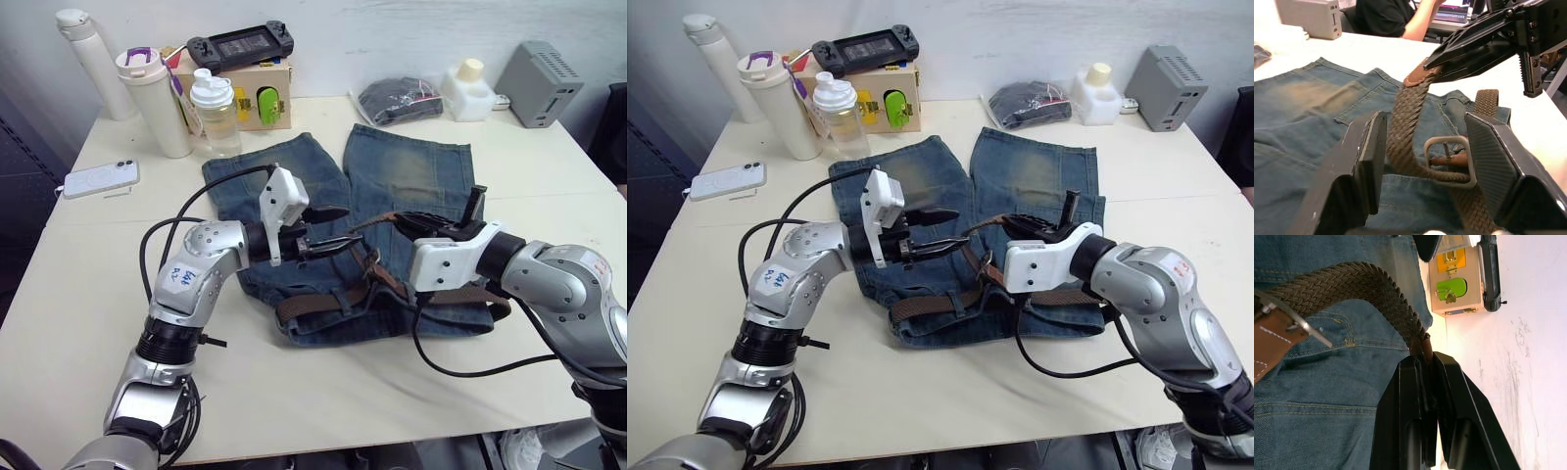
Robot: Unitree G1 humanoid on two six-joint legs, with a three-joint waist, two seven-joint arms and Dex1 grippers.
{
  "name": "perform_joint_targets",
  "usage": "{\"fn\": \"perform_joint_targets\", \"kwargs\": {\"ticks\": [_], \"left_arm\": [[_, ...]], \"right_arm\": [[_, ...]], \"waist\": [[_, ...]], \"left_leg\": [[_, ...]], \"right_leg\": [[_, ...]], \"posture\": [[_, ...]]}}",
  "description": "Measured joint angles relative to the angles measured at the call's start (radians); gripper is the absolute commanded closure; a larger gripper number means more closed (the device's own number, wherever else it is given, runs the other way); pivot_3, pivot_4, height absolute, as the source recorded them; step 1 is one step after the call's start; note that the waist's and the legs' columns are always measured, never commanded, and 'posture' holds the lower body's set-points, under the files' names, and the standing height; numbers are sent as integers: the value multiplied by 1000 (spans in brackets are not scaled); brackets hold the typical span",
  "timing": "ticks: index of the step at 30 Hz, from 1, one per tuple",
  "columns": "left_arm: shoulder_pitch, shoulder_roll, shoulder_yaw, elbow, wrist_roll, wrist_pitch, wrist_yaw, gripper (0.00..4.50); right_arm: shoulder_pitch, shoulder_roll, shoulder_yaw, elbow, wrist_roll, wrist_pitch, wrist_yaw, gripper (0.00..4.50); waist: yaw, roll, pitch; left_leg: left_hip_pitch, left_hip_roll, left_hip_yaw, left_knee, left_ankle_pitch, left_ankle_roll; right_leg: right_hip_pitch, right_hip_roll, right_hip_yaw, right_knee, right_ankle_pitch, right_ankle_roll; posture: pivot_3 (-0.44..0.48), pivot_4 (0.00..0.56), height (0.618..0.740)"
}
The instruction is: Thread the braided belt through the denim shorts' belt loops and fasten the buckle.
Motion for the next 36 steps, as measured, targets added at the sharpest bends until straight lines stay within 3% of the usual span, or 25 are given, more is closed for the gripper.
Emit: {"fn": "perform_joint_targets", "kwargs": {"ticks": [7,10,15,22,27,31,36], "left_arm": [[0,-22,-32,48,94,-77,52,1619],[0,-29,-53,80,130,-106,67,2467],[0,-50,-58,98,155,-117,85,4322],[4,-79,-55,99,156,-107,113,4421],[38,-147,-25,86,108,-65,152,4500],[65,-182,13,42,37,-31,159,4500],[119,-204,32,-15,-21,-24,158,4500]], "right_arm": [[-19,27,8,0,-1,12,2,4500],[-19,32,9,0,-1,13,2,4500],[-19,41,9,0,-5,23,4,4500],[-19,58,8,-7,-2,70,9,4500],[-25,171,-36,-59,70,320,6,2433],[-39,184,-113,-79,124,564,12,521],[-14,183,-161,-130,271,893,78,521]], "waist": [[2,0,0],[1,0,0],[2,0,0],[2,0,0],[2,0,0],[3,0,0],[0,0,0]], "left_leg": [[0,0,0,0,0,0],[0,0,0,0,0,0],[0,0,0,0,0,0],[0,0,0,0,0,0],[-1,0,-1,0,0,0],[-1,0,-2,1,0,0],[-2,0,-2,1,0,0]], "right_leg": [[0,0,0,0,0,0],[0,0,-1,0,0,0],[0,0,-1,-1,0,0],[0,0,-1,-1,0,0],[0,0,0,0,0,0],[0,-1,1,-1,0,0],[0,0,2,-1,0,0]], "posture": [[0,150,690],[0,150,690],[0,150,690],[0,150,690],[0,150,690],[0,150,690],[0,150,690]]}}
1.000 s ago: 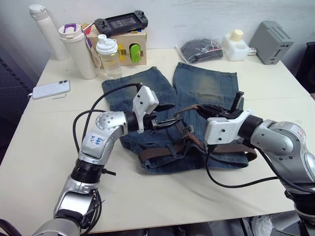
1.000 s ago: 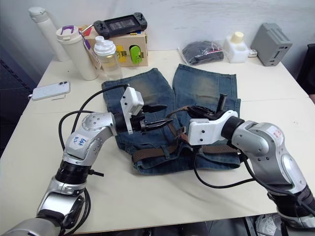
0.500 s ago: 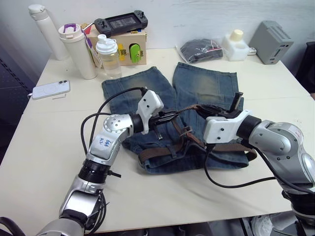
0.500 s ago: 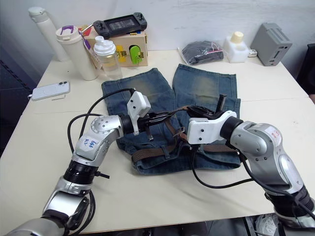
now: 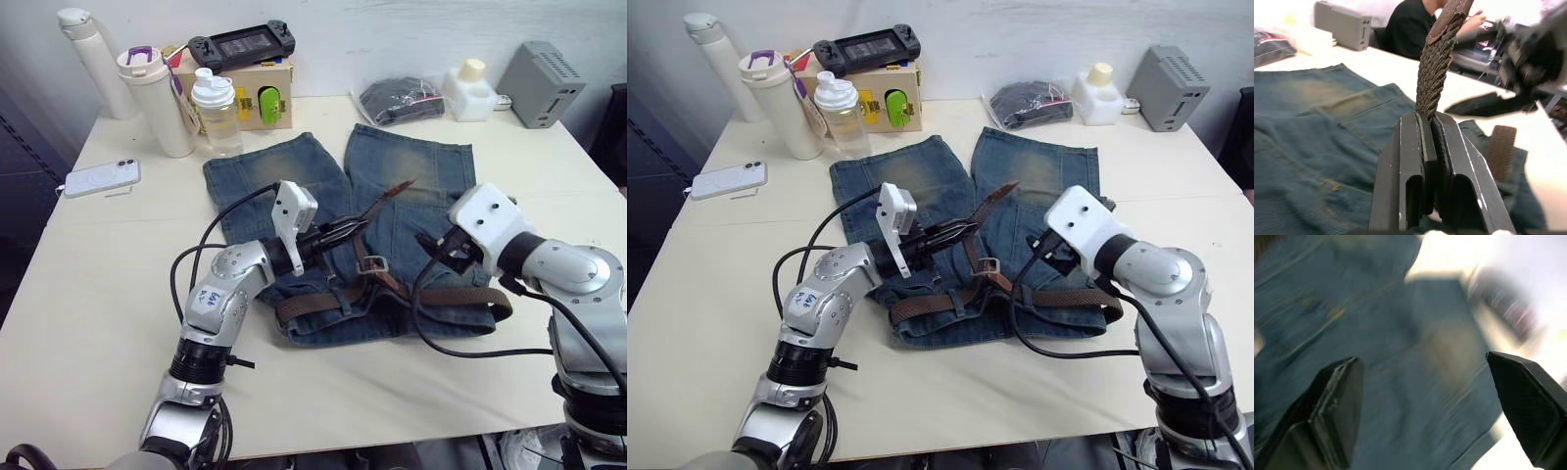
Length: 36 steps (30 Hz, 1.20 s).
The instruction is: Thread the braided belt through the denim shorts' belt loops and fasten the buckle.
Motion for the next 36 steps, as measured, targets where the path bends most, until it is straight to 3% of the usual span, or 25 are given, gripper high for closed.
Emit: {"fn": "perform_joint_targets", "kwargs": {"ticks": [1,3,5,7,8,10,14,17,23,28,36], "left_arm": [[4,-3,0,-8,-2,0,0,4500],[6,-6,-1,-22,-10,0,0,4500],[7,-4,-8,-31,-12,-1,-1,4500],[18,0,-16,-45,-12,-4,-2,4500],[20,1,-18,-46,-12,-4,-2,4500],[26,8,-19,-49,-12,-4,-2,4500],[31,13,-19,-52,-12,-4,0,4500],[39,23,-19,-61,-12,-1,10,4500],[97,76,-1,-153,-34,29,18,4500],[203,150,43,-212,-48,52,18,4500],[258,155,46,-256,-57,51,36,4500]], "right_arm": [[0,2,0,-19,25,33,8,1128],[-12,23,0,-49,77,96,11,1729],[-36,59,1,-69,116,145,6,2672],[-79,103,2,-93,171,222,-14,3198],[-86,112,2,-100,181,242,-20,3746],[-98,131,18,-113,207,284,-39,4362],[-53,145,121,-116,223,324,-111,4362],[75,48,254,-107,200,280,-166,4362],[138,5,306,-102,177,152,-226,4362],[147,34,269,-62,197,99,-245,4362],[79,88,68,-57,345,179,-221,4362]], "waist": [[0,0,0],[0,0,0],[-1,0,0],[-2,0,0],[-2,0,0],[1,0,0],[1,0,0],[0,0,0],[-1,0,0],[1,0,0],[1,0,0]], "left_leg": [[0,0,0,0,0,0],[0,0,0,0,0,0],[0,0,0,0,0,0],[0,0,0,0,0,-1],[0,0,0,0,0,-1],[0,0,0,0,0,-1],[0,-1,0,0,0,-1],[0,-1,1,-1,0,-1],[4,0,1,-2,-1,-1],[4,0,0,-2,-1,-1],[3,1,0,-4,-1,-1]], "right_leg": [[0,0,0,0,0,0],[0,0,0,0,0,0],[0,0,0,0,0,0],[0,0,0,0,0,0],[0,0,0,0,0,0],[0,0,0,0,0,0],[0,0,0,0,0,0],[0,0,0,-1,0,0],[3,1,0,-2,0,0],[4,1,1,-4,0,0],[2,1,1,-5,0,0]], "posture": [[0,150,690],[0,150,690],[0,150,690],[0,150,690],[0,150,690],[0,150,690],[0,150,690],[0,150,690],[0,150,690],[0,150,690],[0,150,690]]}}
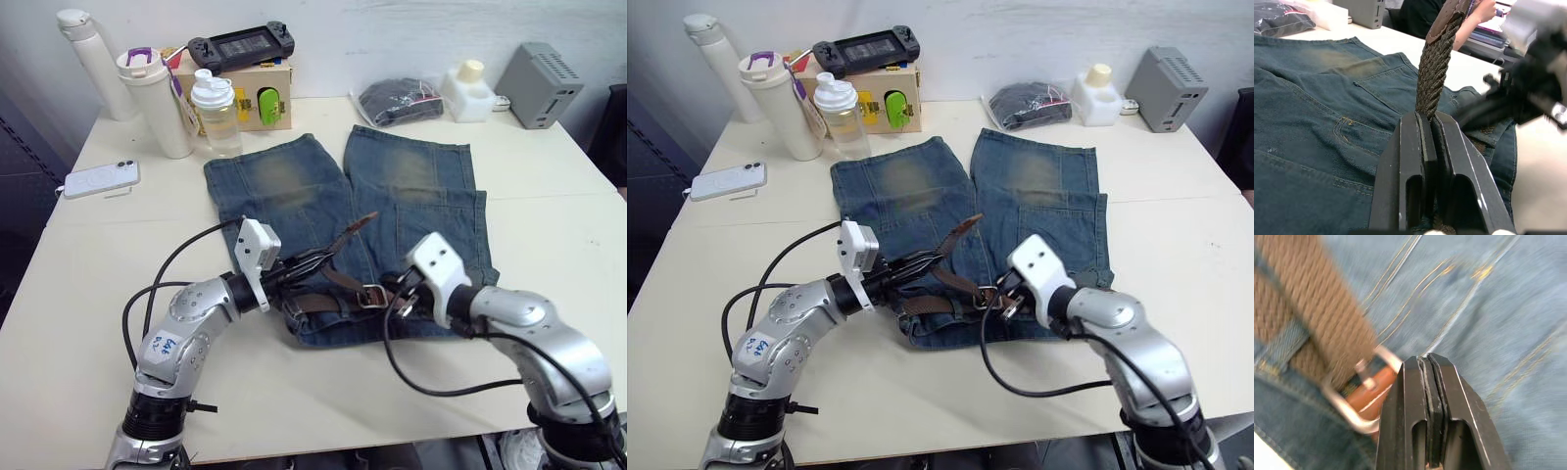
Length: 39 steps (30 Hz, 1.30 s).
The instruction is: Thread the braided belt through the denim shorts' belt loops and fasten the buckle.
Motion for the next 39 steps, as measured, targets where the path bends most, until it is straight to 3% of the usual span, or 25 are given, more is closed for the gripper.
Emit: {"fn": "perform_joint_targets", "kwargs": {"ticks": [5,13,22,33,39], "left_arm": [[12,-1,-1,-12,0,0,10,4500],[14,0,-2,-28,0,0,20,4500],[14,1,-2,-29,-1,2,26,4500],[13,3,-16,-29,-1,2,27,4500],[44,75,-16,-34,11,-8,8,4500]], "right_arm": [[4,-37,-16,-15,55,35,1,4362],[44,-48,102,-42,56,34,-50,4362],[40,-43,139,-42,57,34,-98,4362],[-31,-11,234,-56,59,32,-123,4362],[-35,-39,199,-75,67,40,-123,4362]], "waist": [[0,0,0],[0,0,0],[-1,0,0],[-1,0,0],[-2,0,0]], "left_leg": [[0,0,0,-1,0,0],[0,0,1,-2,0,0],[0,0,1,-2,0,0],[0,0,1,-4,0,0],[1,0,1,-4,0,0]], "right_leg": [[0,0,0,0,0,0],[0,0,1,-1,0,0],[0,0,1,-1,0,0],[-1,0,0,-2,0,0],[-1,0,1,-2,0,0]], "posture": [[0,150,690],[0,150,690],[0,150,690],[0,150,690],[0,150,690]]}}
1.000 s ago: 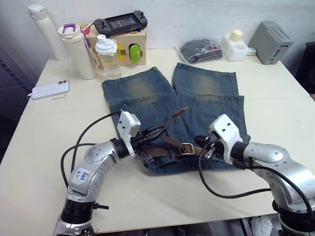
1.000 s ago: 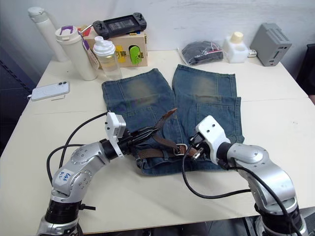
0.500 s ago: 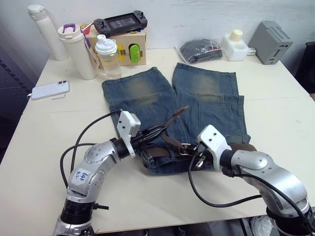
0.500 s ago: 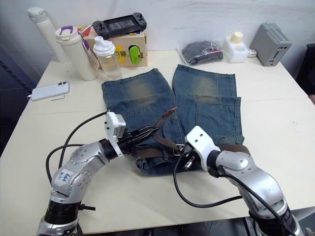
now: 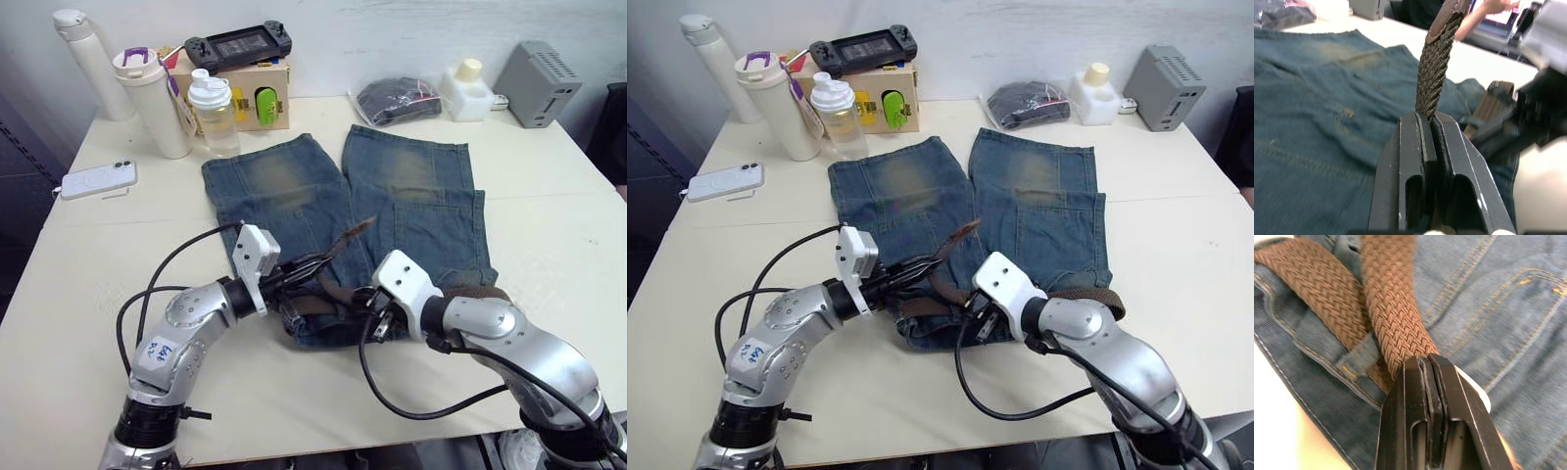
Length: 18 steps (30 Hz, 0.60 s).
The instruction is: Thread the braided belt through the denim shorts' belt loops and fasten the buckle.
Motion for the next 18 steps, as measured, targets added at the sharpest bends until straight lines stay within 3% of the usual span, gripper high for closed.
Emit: {"fn": "perform_joint_targets", "kwargs": {"ticks": [7,18], "left_arm": [[73,51,0,-6,15,-34,-27,4500],[79,61,1,-39,15,-37,-24,4500]], "right_arm": [[-40,-20,-117,6,28,17,6,4362],[-20,-62,-66,48,80,25,66,4362]], "waist": [[2,0,0],[0,0,0]], "left_leg": [[0,0,0,-1,0,0],[0,0,0,-1,0,0]], "right_leg": [[0,-1,0,-1,0,0],[0,-2,0,-1,0,0]], "posture": [[0,150,690],[0,150,690]]}}
